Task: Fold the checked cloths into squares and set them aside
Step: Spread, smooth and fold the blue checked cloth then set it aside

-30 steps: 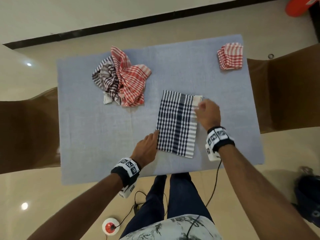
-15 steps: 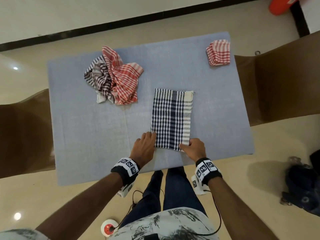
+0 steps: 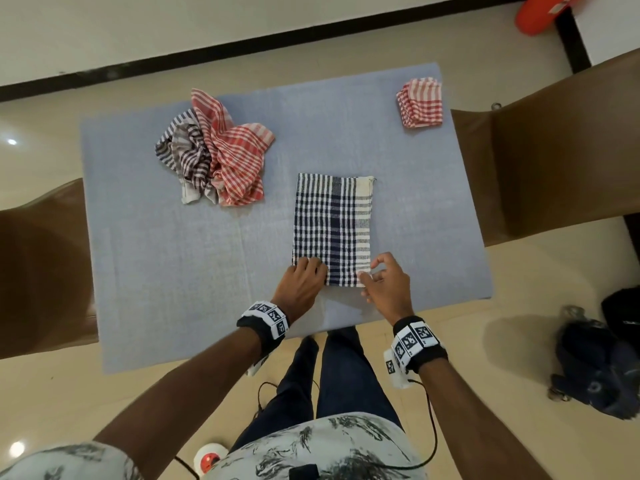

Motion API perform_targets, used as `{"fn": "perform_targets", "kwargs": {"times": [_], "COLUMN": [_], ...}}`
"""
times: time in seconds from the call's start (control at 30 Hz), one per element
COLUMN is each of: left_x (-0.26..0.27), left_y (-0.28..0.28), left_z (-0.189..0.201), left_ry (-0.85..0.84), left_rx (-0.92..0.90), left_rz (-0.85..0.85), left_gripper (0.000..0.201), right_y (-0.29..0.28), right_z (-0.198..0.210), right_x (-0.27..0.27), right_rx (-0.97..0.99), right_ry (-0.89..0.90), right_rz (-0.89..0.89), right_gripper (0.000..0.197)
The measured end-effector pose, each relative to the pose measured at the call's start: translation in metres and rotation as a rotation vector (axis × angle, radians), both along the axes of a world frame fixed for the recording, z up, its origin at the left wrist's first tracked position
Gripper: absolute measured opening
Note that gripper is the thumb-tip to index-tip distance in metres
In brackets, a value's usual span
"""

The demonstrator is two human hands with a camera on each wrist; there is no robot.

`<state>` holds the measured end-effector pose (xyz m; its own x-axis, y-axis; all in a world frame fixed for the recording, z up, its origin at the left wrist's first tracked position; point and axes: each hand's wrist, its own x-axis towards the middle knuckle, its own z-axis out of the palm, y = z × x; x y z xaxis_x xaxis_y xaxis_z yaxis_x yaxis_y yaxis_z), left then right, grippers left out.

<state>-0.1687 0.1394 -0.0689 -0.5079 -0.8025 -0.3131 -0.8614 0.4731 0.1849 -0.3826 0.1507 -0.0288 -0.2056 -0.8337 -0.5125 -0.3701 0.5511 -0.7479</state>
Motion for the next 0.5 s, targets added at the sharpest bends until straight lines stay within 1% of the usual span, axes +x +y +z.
{"fn": "perform_targets", "kwargs": {"times": [0.07,0.1,0.17,0.23,0.3,0.33,0.4,0.5], "left_x": [0.005,0.008,0.017,0.027,0.037,0.041,0.046,0.05], "left_y": [-0.006,-0.009,-0.013,-0.015,-0.016,-0.016,-0.015,-0.008], "left_z": [0.002,0.004,0.007,0.008,0.009,0.01,0.012,0.012], "left_ry": [-0.004,-0.008,-0.012,0.003,0.038,0.057,0.091,0.137], "left_rx": [-0.002,0.002,0.024,0.054,0.056,0.05,0.044,0.06], "left_rz": [0.003,0.011,0.043,0.063,0.066,0.064,0.06,0.029], "left_gripper": [0.023,0.023,0.021,0.019,0.02,0.021,0.024,0.02], "right_y": [0.002,0.003,0.004,0.005,0.006,0.007,0.007,0.004], "right_z": [-0.006,-0.008,-0.011,-0.01,-0.011,-0.012,-0.015,-0.014], "right_x": [-0.007,-0.011,-0.018,-0.023,-0.027,-0.028,-0.03,-0.036], "right_rx": [-0.05,-0.071,-0.084,-0.053,-0.044,-0.061,-0.116,-0.136], "right_ry": [0.061,0.078,0.098,0.093,0.102,0.115,0.132,0.142], "right_rz": [0.088,0.128,0.206,0.263,0.305,0.322,0.35,0.413], "right_gripper": [0.011,0.011,0.019,0.026,0.039,0.042,0.039,0.027]}}
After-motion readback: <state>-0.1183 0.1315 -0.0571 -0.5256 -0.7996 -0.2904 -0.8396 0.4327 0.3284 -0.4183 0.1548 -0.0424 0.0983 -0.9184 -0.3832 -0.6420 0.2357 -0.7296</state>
